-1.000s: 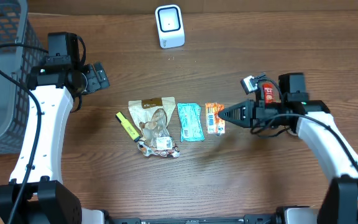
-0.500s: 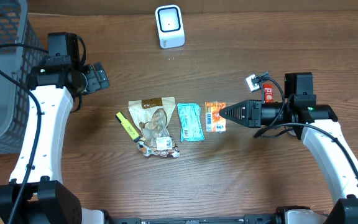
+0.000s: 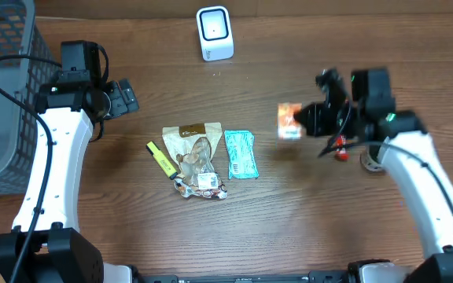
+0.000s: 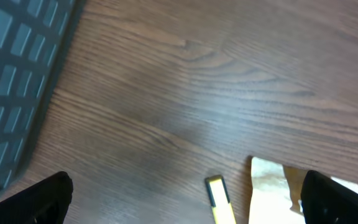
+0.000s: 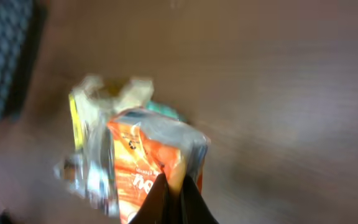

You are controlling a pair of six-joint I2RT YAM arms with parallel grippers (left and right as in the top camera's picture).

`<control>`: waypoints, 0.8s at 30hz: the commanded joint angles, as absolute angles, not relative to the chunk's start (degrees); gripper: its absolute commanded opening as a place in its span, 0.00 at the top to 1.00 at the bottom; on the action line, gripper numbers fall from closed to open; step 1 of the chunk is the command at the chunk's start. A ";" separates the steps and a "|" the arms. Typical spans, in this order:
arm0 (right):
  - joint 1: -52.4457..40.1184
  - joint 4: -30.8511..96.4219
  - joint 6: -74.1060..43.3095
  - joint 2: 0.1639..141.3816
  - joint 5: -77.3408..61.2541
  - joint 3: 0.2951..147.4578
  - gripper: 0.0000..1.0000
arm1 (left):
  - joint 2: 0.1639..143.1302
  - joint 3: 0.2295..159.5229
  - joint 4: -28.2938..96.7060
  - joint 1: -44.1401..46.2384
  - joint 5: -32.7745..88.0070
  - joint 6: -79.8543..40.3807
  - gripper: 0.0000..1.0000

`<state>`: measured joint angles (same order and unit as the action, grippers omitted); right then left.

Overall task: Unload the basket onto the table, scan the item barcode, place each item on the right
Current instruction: 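Hold the orange packet in front of the white scanner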

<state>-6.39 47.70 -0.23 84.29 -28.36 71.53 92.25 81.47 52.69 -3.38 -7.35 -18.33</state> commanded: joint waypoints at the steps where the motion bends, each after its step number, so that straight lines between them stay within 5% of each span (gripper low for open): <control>1: -8.95 56.27 3.25 89.27 -20.27 93.01 0.97 | 91.50 82.13 52.64 -3.07 -7.88 -18.87 0.00; 7: -14.74 60.75 7.79 102.52 -8.27 122.83 0.97 | 91.50 82.13 52.64 -3.07 -7.88 -18.87 0.00; 16: -23.81 42.68 23.83 114.28 11.51 124.46 0.97 | 91.50 82.13 52.64 -3.07 -7.88 -18.87 0.00; 24: -25.08 26.85 32.42 127.85 14.55 124.46 0.97 | 91.50 82.13 52.64 -3.07 -7.88 -18.87 0.00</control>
<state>-25.12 30.41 27.81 124.14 11.70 123.70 92.25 81.47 52.69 -3.38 -7.55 -18.33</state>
